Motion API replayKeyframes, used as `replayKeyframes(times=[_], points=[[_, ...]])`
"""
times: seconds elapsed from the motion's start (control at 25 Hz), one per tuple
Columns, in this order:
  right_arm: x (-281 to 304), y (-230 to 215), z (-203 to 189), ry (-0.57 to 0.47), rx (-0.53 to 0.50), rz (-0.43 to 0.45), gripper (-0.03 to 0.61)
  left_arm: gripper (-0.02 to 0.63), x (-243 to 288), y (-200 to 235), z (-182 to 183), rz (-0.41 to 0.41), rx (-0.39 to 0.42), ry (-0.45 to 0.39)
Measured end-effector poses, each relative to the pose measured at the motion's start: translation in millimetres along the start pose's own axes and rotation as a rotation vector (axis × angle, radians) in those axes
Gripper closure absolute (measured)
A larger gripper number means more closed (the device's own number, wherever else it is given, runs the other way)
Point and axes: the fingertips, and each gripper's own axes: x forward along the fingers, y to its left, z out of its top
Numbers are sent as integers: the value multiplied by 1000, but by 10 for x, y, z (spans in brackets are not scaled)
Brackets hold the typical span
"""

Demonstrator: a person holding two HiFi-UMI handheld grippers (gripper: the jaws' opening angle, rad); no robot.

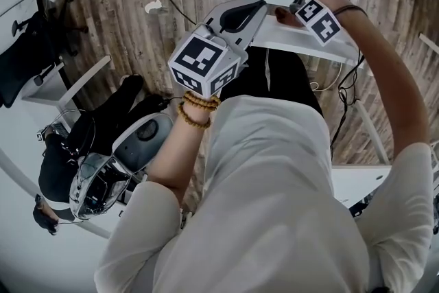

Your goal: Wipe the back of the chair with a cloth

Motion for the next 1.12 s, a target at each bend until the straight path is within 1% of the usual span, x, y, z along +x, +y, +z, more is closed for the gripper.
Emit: replayKeyframes(times=[0.16, 0.32, 0.6, 0.8, 1.12], points=[[-280, 118, 139, -23, 15, -20, 482, 614, -33, -100, 61, -13, 13, -7], [-498, 238, 275, -31, 7, -40, 482, 614, -31, -197, 57, -24, 25, -8], [-859, 337, 432, 5, -42, -73, 482, 614, -13, -283, 114, -38, 37, -9], [-1065, 494, 550, 31, -64, -100, 482, 614, 32, -434, 123, -55, 51, -8], [-1138, 626, 475, 43, -44, -119, 482, 614, 222, -544, 141, -87, 63, 7]])
